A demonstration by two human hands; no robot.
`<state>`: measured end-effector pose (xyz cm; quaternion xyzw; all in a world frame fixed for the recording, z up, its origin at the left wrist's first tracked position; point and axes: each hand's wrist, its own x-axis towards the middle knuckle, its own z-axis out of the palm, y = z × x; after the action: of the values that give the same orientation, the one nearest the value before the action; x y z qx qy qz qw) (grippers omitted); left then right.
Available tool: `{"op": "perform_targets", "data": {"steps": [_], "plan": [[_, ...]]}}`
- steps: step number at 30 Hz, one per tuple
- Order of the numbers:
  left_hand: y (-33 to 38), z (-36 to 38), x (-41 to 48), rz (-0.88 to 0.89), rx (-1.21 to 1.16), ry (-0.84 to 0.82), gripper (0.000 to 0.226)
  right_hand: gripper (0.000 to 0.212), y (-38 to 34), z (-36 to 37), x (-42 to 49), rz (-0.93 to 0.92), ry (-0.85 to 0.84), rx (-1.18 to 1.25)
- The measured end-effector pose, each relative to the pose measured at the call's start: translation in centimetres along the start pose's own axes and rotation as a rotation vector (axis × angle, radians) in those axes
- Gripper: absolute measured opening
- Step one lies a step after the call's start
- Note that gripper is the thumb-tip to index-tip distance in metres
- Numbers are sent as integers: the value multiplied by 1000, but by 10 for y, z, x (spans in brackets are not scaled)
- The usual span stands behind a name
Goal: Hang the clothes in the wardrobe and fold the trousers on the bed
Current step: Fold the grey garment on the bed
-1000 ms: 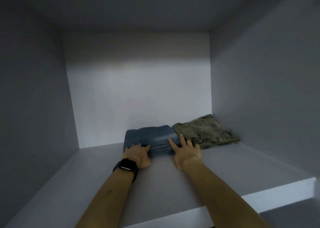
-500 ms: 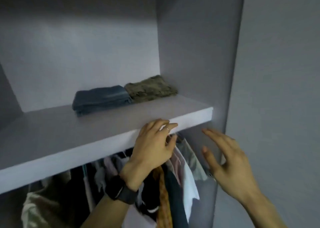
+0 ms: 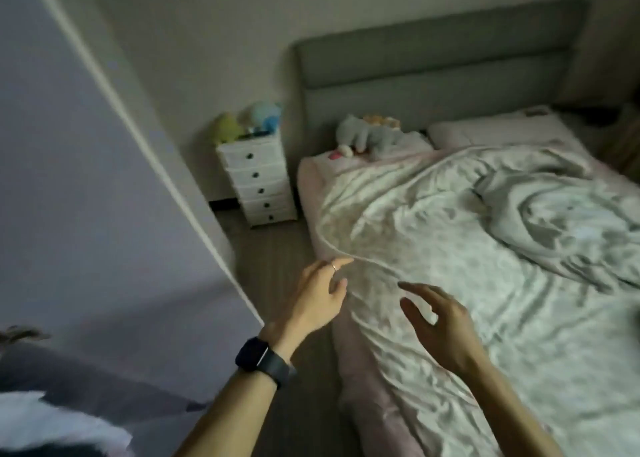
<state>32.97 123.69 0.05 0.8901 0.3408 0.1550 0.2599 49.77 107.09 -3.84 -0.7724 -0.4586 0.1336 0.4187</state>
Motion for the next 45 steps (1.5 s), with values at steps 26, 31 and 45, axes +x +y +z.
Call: {"op": "perform_targets", "data": {"steps": [26,31,45], "plan": [[235,382,280,721,409,-773,44,53,281,-147,-46,1011,342,-310],[226,484,358,716,576,-711,48,59,390,-128,-38,1145,189,-378],[215,693,452,1000,798,-377,35,82,595,7,-56,1475,104,-223]]}}
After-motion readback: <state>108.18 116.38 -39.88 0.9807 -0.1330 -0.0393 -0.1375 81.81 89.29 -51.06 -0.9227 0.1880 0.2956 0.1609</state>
